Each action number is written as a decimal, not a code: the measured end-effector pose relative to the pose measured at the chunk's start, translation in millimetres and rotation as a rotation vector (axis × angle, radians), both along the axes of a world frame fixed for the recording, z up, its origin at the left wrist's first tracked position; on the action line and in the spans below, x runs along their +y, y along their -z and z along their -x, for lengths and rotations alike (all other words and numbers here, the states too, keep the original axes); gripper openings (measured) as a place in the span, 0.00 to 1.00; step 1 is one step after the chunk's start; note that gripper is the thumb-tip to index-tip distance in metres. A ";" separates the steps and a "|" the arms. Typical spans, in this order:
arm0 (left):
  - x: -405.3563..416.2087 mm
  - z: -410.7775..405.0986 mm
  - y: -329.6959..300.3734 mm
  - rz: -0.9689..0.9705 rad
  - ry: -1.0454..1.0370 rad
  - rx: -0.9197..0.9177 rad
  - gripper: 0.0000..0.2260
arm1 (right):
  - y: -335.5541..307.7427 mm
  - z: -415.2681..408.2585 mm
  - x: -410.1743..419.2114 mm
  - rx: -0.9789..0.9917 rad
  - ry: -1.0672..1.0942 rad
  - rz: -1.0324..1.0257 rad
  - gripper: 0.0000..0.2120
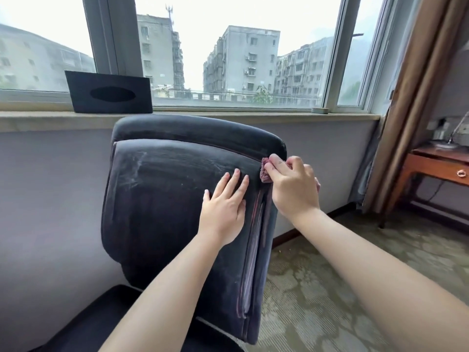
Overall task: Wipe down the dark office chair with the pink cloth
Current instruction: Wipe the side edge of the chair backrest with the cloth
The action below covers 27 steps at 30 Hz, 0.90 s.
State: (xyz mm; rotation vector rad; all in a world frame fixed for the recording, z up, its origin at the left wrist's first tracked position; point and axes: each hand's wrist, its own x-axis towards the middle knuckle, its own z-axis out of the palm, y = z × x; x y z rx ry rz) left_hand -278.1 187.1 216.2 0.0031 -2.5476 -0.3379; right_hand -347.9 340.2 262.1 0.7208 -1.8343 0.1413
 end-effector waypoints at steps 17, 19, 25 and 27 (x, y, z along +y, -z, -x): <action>-2.9 -28.5 4.1 -0.030 0.121 -0.265 0.36 | 66.7 -32.8 1.8 0.015 -0.040 -0.155 0.18; -5.1 -29.3 3.7 -0.005 0.133 -0.292 0.40 | 65.7 -33.1 9.3 0.032 -0.046 -0.260 0.18; -6.4 -34.2 9.1 0.111 0.111 -0.331 0.53 | 15.4 -26.6 3.1 0.019 0.060 -0.152 0.21; -4.9 -34.4 13.4 0.131 0.096 -0.327 0.55 | 36.0 -33.8 -2.7 -0.016 0.042 -0.123 0.20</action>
